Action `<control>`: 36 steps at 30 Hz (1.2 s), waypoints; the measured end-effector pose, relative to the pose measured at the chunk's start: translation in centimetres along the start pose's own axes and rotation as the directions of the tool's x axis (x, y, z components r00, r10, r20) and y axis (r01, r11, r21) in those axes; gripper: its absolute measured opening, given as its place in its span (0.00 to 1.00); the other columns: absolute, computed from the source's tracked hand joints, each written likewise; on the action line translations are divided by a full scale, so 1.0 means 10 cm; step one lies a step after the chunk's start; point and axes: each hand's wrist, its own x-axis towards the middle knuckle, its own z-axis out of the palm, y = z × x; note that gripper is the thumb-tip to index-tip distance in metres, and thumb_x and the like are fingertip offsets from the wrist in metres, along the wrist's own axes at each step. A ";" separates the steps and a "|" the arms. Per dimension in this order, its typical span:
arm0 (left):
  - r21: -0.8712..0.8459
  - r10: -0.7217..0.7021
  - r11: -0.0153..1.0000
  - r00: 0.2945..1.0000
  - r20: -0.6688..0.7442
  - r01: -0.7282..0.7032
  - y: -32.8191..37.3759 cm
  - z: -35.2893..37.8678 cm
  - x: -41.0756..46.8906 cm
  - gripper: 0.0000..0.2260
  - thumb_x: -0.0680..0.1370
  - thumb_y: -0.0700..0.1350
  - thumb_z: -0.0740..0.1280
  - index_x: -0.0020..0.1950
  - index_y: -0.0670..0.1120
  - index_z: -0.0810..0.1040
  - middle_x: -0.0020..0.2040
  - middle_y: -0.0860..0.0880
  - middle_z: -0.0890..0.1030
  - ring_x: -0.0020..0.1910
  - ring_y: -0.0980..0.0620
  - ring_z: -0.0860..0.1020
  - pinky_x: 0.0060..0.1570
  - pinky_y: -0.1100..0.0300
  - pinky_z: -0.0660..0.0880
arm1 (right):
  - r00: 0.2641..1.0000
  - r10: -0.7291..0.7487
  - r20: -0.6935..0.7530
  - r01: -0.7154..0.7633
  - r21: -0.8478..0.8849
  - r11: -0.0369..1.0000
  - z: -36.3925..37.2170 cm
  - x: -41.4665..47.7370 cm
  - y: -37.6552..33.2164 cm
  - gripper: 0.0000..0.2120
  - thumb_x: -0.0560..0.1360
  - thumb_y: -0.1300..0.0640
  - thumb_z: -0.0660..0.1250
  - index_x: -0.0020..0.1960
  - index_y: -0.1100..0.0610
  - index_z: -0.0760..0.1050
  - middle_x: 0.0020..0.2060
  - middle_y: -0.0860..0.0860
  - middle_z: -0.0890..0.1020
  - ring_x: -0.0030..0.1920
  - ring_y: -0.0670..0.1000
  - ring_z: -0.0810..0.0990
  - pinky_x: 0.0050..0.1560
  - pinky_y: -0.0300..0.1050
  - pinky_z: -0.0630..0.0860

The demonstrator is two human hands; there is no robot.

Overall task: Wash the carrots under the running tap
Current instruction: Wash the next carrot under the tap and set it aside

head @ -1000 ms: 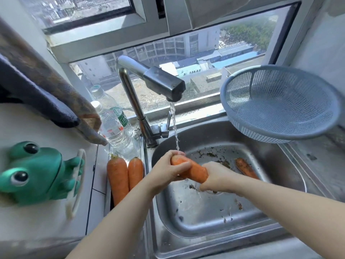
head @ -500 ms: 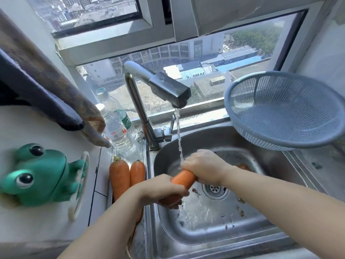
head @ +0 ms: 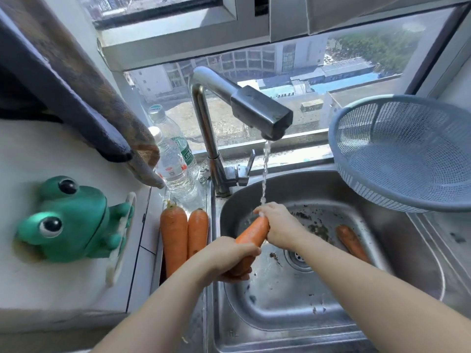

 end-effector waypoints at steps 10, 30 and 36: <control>-0.134 -0.024 0.991 0.999 0.034 0.029 -0.04 0.27 -0.03 0.14 0.75 0.49 0.69 0.55 0.41 0.75 0.39 0.45 0.77 0.27 0.53 0.78 0.46 0.54 0.80 | 0.793 0.398 0.460 -0.411 0.888 -0.208 0.20 -0.02 -0.22 0.09 0.81 0.57 0.61 0.46 0.62 0.72 0.41 0.59 0.79 0.37 0.55 0.78 0.37 0.51 0.76; -0.096 0.108 0.989 0.994 -0.015 -0.109 -0.14 0.30 -0.07 0.18 0.70 0.54 0.73 0.52 0.44 0.78 0.37 0.47 0.79 0.33 0.53 0.78 0.40 0.59 0.79 | 0.818 0.528 0.229 -0.310 0.948 0.069 0.11 -0.06 -0.37 0.14 0.80 0.48 0.62 0.50 0.60 0.71 0.37 0.56 0.79 0.32 0.55 0.81 0.43 0.52 0.81; -0.138 0.112 0.982 0.984 -0.137 -0.131 -0.11 0.39 -0.09 0.09 0.74 0.47 0.68 0.49 0.44 0.76 0.37 0.46 0.79 0.26 0.53 0.78 0.35 0.58 0.76 | 0.854 0.396 0.336 -0.376 0.926 0.026 0.10 -0.15 -0.32 0.11 0.82 0.53 0.60 0.46 0.60 0.71 0.40 0.58 0.79 0.40 0.57 0.80 0.50 0.57 0.79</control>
